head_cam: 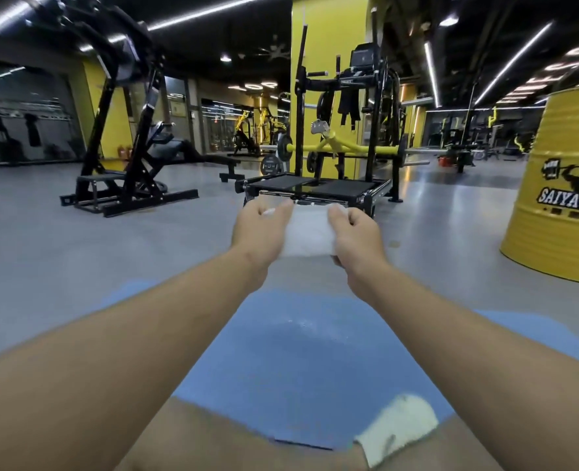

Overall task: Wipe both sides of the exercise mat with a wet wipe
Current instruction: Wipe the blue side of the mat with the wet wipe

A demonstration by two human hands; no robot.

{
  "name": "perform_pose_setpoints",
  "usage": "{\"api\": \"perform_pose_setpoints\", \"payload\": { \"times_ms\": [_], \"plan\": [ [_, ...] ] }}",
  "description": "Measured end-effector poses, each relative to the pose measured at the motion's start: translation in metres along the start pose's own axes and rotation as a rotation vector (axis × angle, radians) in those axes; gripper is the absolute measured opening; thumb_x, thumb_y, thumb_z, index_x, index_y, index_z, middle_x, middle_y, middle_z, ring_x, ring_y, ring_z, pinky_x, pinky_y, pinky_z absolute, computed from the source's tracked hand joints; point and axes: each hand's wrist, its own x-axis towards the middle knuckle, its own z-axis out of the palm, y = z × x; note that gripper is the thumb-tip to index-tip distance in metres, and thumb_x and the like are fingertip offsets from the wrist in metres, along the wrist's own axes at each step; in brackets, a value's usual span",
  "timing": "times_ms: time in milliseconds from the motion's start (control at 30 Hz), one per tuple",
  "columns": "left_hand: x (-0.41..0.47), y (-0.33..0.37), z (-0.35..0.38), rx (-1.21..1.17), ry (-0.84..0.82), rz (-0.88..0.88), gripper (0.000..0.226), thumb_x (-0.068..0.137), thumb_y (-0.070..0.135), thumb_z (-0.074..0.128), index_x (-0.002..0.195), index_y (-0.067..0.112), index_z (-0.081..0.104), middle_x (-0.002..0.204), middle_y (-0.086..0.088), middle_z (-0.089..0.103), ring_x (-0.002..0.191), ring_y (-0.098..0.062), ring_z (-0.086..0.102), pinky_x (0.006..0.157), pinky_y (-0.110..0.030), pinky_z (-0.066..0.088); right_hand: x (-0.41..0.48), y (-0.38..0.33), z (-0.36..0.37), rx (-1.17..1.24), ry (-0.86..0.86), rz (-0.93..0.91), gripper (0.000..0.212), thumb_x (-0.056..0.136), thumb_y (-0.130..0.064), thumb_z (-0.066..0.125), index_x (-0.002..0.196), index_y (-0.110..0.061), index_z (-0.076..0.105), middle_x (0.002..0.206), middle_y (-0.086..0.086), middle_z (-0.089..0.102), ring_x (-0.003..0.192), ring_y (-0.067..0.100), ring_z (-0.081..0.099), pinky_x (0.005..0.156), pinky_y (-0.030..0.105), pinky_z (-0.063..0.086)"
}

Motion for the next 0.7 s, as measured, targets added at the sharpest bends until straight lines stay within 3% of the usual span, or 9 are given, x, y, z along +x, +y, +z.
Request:
{"api": "perform_pose_setpoints", "payload": {
  "times_ms": [200,367,533,633,700],
  "plan": [
    [0.01,-0.056,-0.013,0.052,-0.108,-0.104,0.016,0.096,0.022,0.07,0.105,0.014,0.06,0.096,-0.004,0.067,0.072,-0.017,0.06,0.058,-0.028,0.047,0.017,0.055,-0.006,-0.064,-0.003,0.097,0.026,0.1,-0.034,0.057,0.083,-0.016,0.053,0.074,0.001,0.051,0.064,0.018,0.043,0.054,0.029,0.032],
    [0.038,-0.139,-0.021,0.138,-0.163,-0.224,0.006,0.098,0.015,0.067,0.097,0.011,0.063,0.081,-0.002,0.069,0.052,-0.008,0.057,0.057,-0.025,0.043,0.04,0.133,0.001,-0.205,-0.071,0.197,0.032,0.097,-0.036,0.059,0.089,-0.005,0.057,0.08,0.004,0.062,0.068,0.019,0.053,0.061,0.032,0.04],
    [0.079,-0.239,-0.024,0.191,-0.173,-0.357,0.006,0.099,0.017,0.065,0.097,0.011,0.065,0.083,-0.003,0.07,0.061,-0.011,0.061,0.06,-0.024,0.049,0.067,0.231,0.028,-0.317,-0.075,0.289,0.026,0.097,-0.033,0.06,0.091,-0.008,0.061,0.092,0.015,0.069,0.072,0.023,0.058,0.062,0.039,0.048],
    [0.105,-0.3,-0.022,0.202,-0.137,-0.426,0.008,0.101,0.013,0.06,0.094,0.012,0.062,0.089,-0.007,0.066,0.072,-0.018,0.061,0.073,-0.036,0.059,0.081,0.295,0.05,-0.382,-0.086,0.333,0.025,0.097,-0.034,0.058,0.088,-0.011,0.059,0.091,0.014,0.068,0.075,0.028,0.061,0.069,0.049,0.055],
    [0.12,-0.337,-0.021,0.281,-0.108,-0.425,0.011,0.103,0.016,0.054,0.094,0.016,0.059,0.093,-0.005,0.064,0.078,-0.021,0.059,0.08,-0.044,0.058,0.088,0.333,0.064,-0.409,-0.107,0.345,0.021,0.098,-0.034,0.057,0.085,-0.017,0.057,0.085,0.009,0.067,0.072,0.025,0.06,0.069,0.05,0.055]
  ]
}}
